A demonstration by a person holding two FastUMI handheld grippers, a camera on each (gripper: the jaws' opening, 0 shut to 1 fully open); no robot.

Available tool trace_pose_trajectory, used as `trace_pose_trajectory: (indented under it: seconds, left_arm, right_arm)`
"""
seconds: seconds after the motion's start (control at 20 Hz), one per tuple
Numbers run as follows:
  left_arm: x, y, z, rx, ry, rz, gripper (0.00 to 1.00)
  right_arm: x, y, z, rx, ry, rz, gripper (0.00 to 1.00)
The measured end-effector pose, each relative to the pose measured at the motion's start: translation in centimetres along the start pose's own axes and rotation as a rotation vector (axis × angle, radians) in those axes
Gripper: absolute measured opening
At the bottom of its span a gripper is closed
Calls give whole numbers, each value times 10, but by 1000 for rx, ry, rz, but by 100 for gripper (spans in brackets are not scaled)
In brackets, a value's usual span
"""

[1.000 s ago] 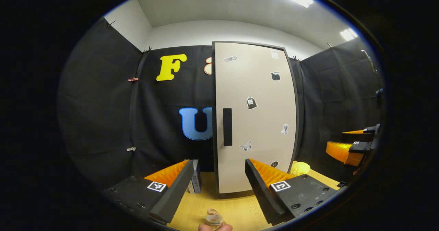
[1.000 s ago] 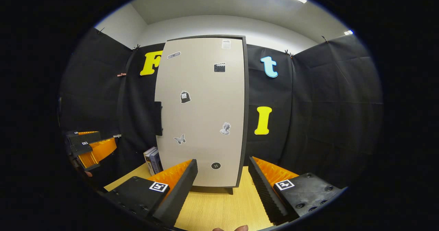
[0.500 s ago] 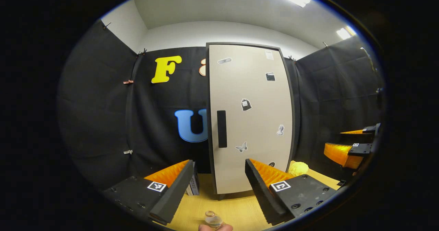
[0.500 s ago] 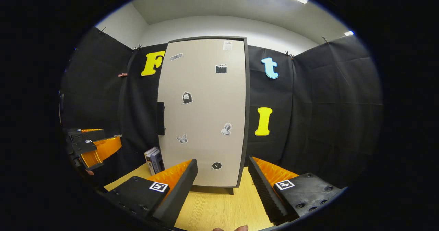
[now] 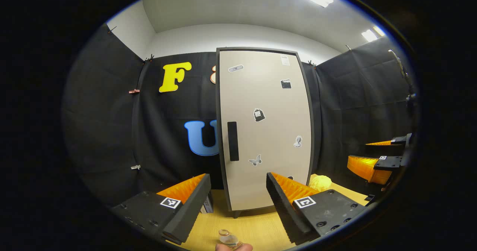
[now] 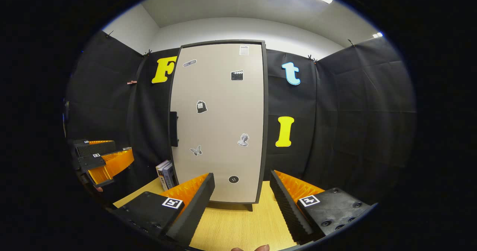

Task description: Open the cabinet door with the right hand, grasp the bottle in the cabinet with the left hand and place it on the coaster, then close the cabinet door with the right hand.

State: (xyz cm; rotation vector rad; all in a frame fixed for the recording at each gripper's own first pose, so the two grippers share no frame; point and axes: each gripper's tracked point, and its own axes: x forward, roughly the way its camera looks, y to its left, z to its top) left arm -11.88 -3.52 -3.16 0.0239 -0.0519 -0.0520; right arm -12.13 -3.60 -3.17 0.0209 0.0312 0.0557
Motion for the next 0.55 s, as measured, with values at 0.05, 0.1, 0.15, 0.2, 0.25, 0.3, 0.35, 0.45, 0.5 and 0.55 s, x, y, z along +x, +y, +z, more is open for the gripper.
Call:
trace_pose_trajectory:
  seconds: [0.05, 0.1, 0.15, 0.2, 0.25, 0.3, 0.35, 0.45, 0.5, 0.55]
  left_arm:
    - [-1, 0, 0, -2, -2, 1, 94]
    - [-1, -1, 1, -3, -2, 1, 94]
    - [-1, -1, 1, -4, -3, 2, 94]
    - [-1, -2, 1, -4, -3, 1, 95]
    - [-1, -3, 1, -4, -4, 1, 95]
    - [-1, -3, 1, -3, -4, 1, 95]
    - [-1, -3, 2, -3, -4, 2, 95]
    - [0, -4, 1, -7, -4, 1, 94]
    - [0, -5, 1, -8, -3, 1, 94]
    - [0, -5, 1, -6, -4, 2, 94]
  right_arm:
    - [-1, 0, 0, 0, -2, 1, 97]
    - [-1, -1, 0, -1, -1, 2, 96]
    - [1, -2, 1, -1, 0, 1, 97]
    - [2, -4, 1, -1, 2, 0, 97]
    - [4, -5, 1, 1, 1, 0, 97]
    - [4, -6, 1, 1, 2, -1, 97]
    - [4, -5, 1, -1, 3, -1, 97]
    - [3, -7, 1, -3, 3, -4, 97]
    - [4, -8, 2, 0, 3, -4, 97]
    - [4, -8, 2, 2, 3, -5, 97]
